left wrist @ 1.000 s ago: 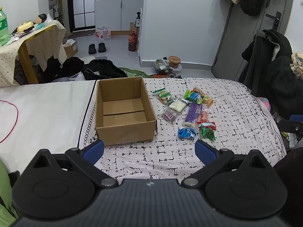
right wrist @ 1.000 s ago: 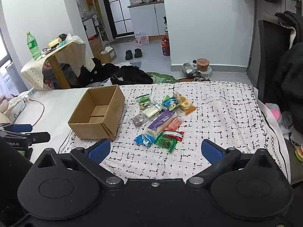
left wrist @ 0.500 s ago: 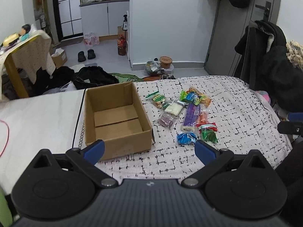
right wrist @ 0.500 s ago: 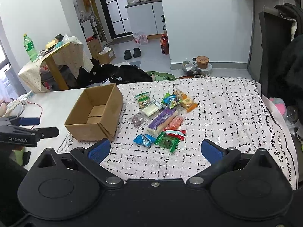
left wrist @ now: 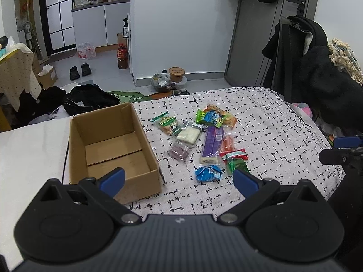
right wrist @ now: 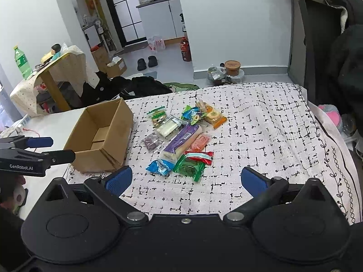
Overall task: Organize snacks
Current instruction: 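Grasp the blue packet with the left gripper while the right gripper grasps the green packet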
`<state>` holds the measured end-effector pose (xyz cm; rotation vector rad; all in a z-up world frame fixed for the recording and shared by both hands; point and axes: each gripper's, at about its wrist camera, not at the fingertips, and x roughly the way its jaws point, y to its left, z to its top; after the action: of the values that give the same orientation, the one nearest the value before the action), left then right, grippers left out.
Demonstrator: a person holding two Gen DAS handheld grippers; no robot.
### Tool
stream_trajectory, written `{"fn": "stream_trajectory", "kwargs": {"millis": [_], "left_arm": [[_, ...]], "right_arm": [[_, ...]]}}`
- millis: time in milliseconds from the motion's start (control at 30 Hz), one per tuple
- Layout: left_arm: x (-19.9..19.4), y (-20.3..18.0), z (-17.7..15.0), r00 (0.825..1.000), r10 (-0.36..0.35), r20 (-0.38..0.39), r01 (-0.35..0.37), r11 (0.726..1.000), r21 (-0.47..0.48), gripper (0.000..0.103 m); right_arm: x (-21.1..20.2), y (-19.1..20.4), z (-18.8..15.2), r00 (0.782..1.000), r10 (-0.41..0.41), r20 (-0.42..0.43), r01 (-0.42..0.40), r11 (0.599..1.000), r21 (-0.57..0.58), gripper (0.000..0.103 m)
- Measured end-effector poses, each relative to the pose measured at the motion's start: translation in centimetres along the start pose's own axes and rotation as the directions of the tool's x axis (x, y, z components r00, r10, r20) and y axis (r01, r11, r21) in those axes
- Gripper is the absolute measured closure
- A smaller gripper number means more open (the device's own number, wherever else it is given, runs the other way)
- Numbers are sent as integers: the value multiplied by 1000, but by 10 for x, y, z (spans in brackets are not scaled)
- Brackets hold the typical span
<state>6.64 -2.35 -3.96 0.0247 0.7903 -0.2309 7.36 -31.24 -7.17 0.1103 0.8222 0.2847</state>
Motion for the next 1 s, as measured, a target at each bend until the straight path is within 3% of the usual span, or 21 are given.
{"fn": "stream_trajectory", "kwargs": {"millis": [167, 533, 700, 833, 1000], "left_arm": [[22, 4, -1, 1000, 6, -2, -6, 1000, -28, 2], [49, 6, 11, 999, 11, 43, -11, 1000, 16, 1], [64, 2, 15, 999, -45, 15, 44, 999, 18, 1], [78, -13, 15, 997, -80, -12, 80, 992, 94, 1], [99, -24, 14, 992, -110, -57, 116, 988, 106, 3]], "right_arm": [[14, -1, -4, 1000, -9, -10, 9, 1000, -5, 0], [40, -11, -11, 999, -32, -16, 33, 999, 40, 0], [54, -16, -12, 1000, -14, -24, 16, 996, 85, 0], [67, -18, -13, 1000, 3, -23, 0, 994, 113, 1], [86, -18, -13, 999, 11, -43, -5, 991, 134, 12]]}}
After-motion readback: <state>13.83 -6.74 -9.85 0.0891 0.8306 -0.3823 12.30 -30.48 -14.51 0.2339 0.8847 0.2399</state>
